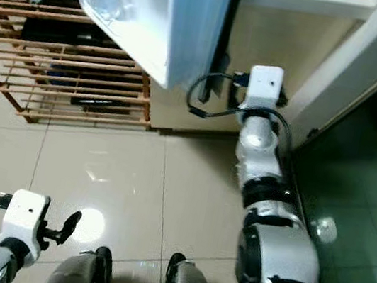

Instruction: Restocking fridge

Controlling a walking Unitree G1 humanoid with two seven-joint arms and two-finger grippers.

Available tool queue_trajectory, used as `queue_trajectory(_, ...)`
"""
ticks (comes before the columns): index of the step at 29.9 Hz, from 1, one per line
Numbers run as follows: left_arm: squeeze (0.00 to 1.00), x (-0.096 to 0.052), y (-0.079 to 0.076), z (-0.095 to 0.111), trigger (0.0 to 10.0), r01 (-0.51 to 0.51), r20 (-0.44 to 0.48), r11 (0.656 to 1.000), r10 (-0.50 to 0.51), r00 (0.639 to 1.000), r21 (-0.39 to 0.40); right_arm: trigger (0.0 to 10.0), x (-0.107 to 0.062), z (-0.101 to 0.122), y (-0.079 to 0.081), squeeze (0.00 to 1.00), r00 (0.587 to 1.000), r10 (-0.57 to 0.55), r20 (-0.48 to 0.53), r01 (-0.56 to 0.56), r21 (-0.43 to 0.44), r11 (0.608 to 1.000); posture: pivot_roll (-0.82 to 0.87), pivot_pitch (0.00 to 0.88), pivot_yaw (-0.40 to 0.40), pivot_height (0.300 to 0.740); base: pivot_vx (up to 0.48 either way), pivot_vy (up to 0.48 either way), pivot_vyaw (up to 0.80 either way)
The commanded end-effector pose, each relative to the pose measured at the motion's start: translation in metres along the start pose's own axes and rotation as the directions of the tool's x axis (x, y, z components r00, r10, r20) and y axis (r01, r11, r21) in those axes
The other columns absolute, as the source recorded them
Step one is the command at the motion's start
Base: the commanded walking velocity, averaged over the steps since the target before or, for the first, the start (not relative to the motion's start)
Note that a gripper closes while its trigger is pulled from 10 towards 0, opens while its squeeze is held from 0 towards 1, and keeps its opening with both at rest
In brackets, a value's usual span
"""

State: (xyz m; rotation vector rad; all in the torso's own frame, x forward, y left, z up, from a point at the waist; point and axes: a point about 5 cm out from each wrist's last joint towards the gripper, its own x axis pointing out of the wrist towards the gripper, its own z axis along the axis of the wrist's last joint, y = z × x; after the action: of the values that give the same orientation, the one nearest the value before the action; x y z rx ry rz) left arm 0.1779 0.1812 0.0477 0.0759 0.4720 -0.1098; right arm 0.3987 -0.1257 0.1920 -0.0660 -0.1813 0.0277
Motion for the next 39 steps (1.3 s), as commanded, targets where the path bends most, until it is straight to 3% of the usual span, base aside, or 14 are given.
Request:
queue_trajectory(1,0.0,0.0,-0.001,-0.01,10.0,-0.004,-0.047,1.0,0.004,0.999,-0.002,10.0,0.001,0.01,0.008,0.0,0.999,0.029,0.043,-0.03,0.017,0.999,-0.03,0.278,-0.024,0.736,0.0,0.0,0.0)
queue_trajectory(2,0.0,0.005,-0.004,-0.006,10.0,0.011,-0.034,1.0,-0.011,0.999,-0.001,10.0,-0.001,0.021,0.028,0.0,0.992,0.086,0.089,-0.092,0.065,0.994,-0.03,0.264,-0.021,0.736,0.0,0.0,0.0)
queue_trajectory(8,0.0,0.027,-0.007,0.006,10.0,0.033,0.002,0.999,-0.033,0.999,-0.005,10.0,-0.009,0.045,0.058,0.0,0.958,0.208,0.198,-0.243,0.169,0.955,-0.04,0.18,-0.008,0.736,0.0,0.0,0.0)
queue_trajectory(10,0.0,0.039,-0.011,0.014,10.0,0.06,0.028,0.998,-0.06,0.998,-0.002,10.0,-0.024,0.062,0.076,0.0,0.91,0.314,0.271,-0.375,0.214,0.902,-0.05,0.142,-0.006,0.736,0.0,0.0,0.0)
queue_trajectory(14,0.0,0.05,-0.017,0.019,10.0,0.096,0.036,0.995,-0.096,0.995,-0.004,10.0,-0.041,0.073,0.084,0.0,0.854,0.406,0.325,-0.495,0.267,0.827,-0.07,0.103,-0.003,0.736,0.0,0.0,0.0)
queue_trajectory(15,0.0,0.059,-0.023,0.023,10.0,0.125,0.041,0.992,-0.124,0.991,-0.01,10.0,-0.056,0.078,0.085,0.0,0.803,0.481,0.352,-0.585,0.314,0.748,-0.08,0.063,-0.001,0.736,0.0,0.0,0.0)
queue_trajectory(18,0.0,0.066,-0.03,0.024,10.0,0.162,0.03,0.987,-0.162,0.986,-0.021,10.0,-0.082,0.08,0.081,0.0,0.729,0.581,0.361,-0.684,0.396,0.612,-0.11,0.03,0.006,0.736,0.0,0.0,0.0)
queue_trajectory(21,0.0,0.073,-0.036,0.023,10.0,0.195,0.008,0.98,-0.195,0.981,-0.035,10.0,-0.093,0.071,0.064,0.0,0.729,0.599,0.332,-0.679,0.462,0.57,-0.13,0.0,0.009,0.736,0.0,0.0,0.0)
queue_trajectory(24,0.0,0.083,-0.042,0.027,10.0,0.221,0.008,0.975,-0.221,0.975,-0.034,10.0,-0.091,0.05,0.028,0.0,0.843,0.489,0.224,-0.528,0.522,0.67,-0.14,0.0,0.01,0.736,0.0,0.0,0.0)
queue_trajectory(28,0.0,0.095,-0.044,0.055,10.0,0.185,0.111,0.983,-0.183,0.977,-0.006,10.0,-0.077,0.014,-0.03,0.0,0.983,0.181,-0.003,-0.166,0.388,0.907,-0.16,0.0,0.008,0.736,0.0,0.0,0.0)
queue_trajectory(29,0.0,0.095,-0.044,0.055,10.0,0.185,0.111,0.983,-0.183,0.977,-0.006,10.0,-0.077,0.014,-0.03,0.0,0.983,0.181,-0.003,-0.166,0.388,0.907,-0.16,0.0,0.008,0.736,0.0,0.0,0.0)
queue_trajectory(30,0.0,0.097,-0.043,0.079,10.0,0.155,0.22,0.988,-0.149,0.964,-0.011,10.0,-0.081,-0.007,-0.056,0.0,0.993,0.062,-0.105,-0.027,0.311,0.95,-0.15,0.0,0.003,0.736,0.0,0.0,0.0)
queue_trajectory(33,0.0,0.089,-0.039,0.121,10.0,0.134,0.409,0.989,-0.099,0.907,-0.058,10.0,-0.094,-0.033,-0.079,0.0,0.976,-0.033,-0.216,0.08,0.215,0.973,-0.13,0.0,-0.013,0.736,0.0,0.0,0.0)
queue_trajectory(39,0.0,0.072,-0.035,0.167,10.0,0.12,0.583,0.989,-0.046,0.811,-0.089,10.0,-0.101,-0.045,-0.079,0.0,0.967,-0.052,-0.25,0.106,0.206,0.973,-0.12,0.0,-0.015,0.736,0.117,0.107,0.0)
